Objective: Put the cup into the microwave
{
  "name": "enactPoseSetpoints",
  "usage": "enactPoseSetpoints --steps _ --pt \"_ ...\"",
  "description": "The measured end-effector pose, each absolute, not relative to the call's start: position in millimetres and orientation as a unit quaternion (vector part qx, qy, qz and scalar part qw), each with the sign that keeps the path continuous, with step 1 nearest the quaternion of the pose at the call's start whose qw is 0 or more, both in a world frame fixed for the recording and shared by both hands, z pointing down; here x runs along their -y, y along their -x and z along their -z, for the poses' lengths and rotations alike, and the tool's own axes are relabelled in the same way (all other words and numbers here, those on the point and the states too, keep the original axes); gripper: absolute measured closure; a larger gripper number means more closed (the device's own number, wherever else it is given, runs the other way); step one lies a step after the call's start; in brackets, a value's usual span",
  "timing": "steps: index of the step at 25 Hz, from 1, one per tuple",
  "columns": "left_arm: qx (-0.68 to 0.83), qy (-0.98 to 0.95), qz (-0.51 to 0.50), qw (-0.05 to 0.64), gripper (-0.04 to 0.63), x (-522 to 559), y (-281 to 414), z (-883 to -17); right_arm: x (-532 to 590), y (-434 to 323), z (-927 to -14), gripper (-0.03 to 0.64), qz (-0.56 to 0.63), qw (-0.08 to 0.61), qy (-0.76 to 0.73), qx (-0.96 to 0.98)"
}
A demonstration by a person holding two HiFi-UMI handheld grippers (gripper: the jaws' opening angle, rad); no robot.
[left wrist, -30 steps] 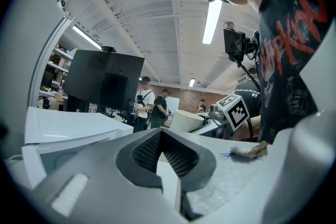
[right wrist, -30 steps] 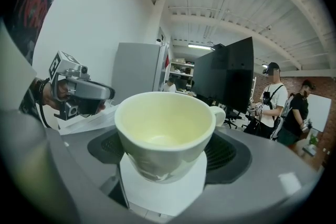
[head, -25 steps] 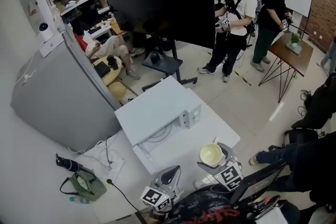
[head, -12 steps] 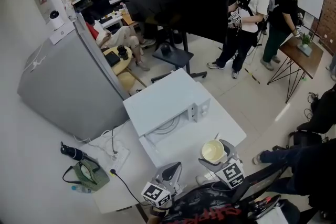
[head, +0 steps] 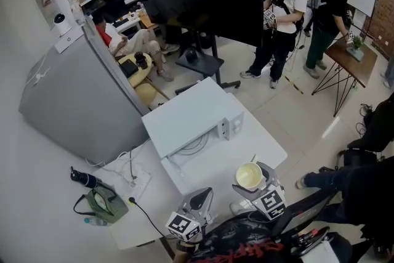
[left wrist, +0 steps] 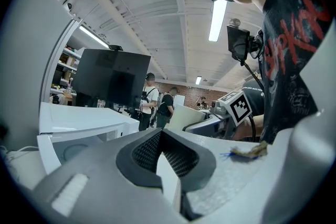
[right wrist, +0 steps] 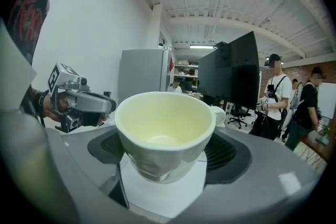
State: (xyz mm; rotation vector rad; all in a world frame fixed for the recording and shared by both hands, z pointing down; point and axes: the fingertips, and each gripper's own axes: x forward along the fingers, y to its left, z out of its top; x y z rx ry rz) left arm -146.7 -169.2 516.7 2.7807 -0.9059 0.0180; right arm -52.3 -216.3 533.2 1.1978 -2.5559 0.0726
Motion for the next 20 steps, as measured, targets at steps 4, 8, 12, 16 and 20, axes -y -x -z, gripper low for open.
enactPoseSetpoints --steps 4,8,12,16,20 --pt "0.309 -0.945 -0.004 0.107 0.592 170.5 146.8 -517.4 217.8 53.1 -531.9 0.169 -0.023 0.159 -0.417 0.895" --pt "0.314 -0.943 -0.008 0.109 0.592 170.7 145.6 -514.2 217.7 54.4 -530.2 0.169 -0.023 0.158 -0.413 0.896" --pt "0.317 -0.942 -0.011 0.111 0.592 172.6 143.2 -512.9 218.3 53.9 -528.7 0.169 -0.023 0.157 -0.408 0.899" --pt "0.320 -0.941 -0.006 0.109 0.592 174.3 145.8 -515.5 219.4 54.4 -530.9 0.169 -0.025 0.159 -0.407 0.899" --pt "0.325 -0.939 -0.003 0.109 0.592 175.5 145.2 -515.9 221.0 51.9 -534.9 0.169 -0.031 0.161 -0.406 0.899"
